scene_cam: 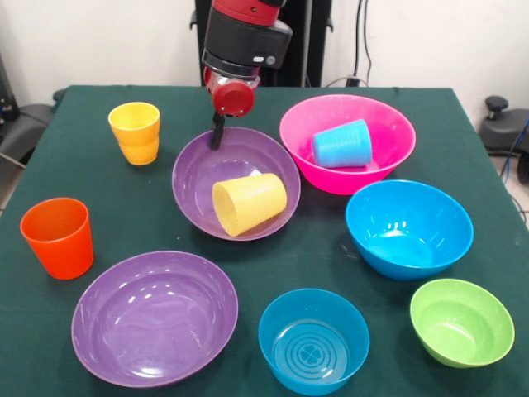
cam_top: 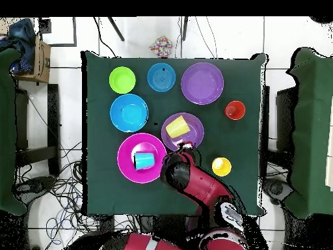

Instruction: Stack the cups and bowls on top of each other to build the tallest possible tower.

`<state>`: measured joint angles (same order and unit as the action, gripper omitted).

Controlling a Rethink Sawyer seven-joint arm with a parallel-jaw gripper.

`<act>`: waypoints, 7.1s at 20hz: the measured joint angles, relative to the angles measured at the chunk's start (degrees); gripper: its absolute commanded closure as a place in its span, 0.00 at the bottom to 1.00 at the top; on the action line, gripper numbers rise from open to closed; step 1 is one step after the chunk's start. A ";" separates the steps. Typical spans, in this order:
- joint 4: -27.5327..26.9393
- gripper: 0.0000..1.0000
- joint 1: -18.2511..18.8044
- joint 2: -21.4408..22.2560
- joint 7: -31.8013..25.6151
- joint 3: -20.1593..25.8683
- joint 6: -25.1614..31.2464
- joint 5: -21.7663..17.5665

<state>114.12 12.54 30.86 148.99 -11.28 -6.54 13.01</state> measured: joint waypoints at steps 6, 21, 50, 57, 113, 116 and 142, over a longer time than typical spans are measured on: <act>-1.52 1.00 0.04 0.76 0.00 0.01 2.70 0.00; -9.44 1.00 -2.54 3.49 0.00 -3.33 19.68 -0.07; -25.29 1.00 -1.45 3.78 0.00 -5.18 36.18 -0.67; -29.11 1.00 -0.65 1.41 0.00 -5.19 38.69 -1.21; -45.45 1.00 1.47 -13.77 0.00 -5.21 42.17 -1.21; -46.12 1.00 1.47 -14.44 0.00 -5.25 42.82 -1.21; -51.50 0.00 1.51 -15.78 0.00 -5.61 49.84 -1.22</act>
<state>62.62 14.05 15.08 148.99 -16.88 43.30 11.79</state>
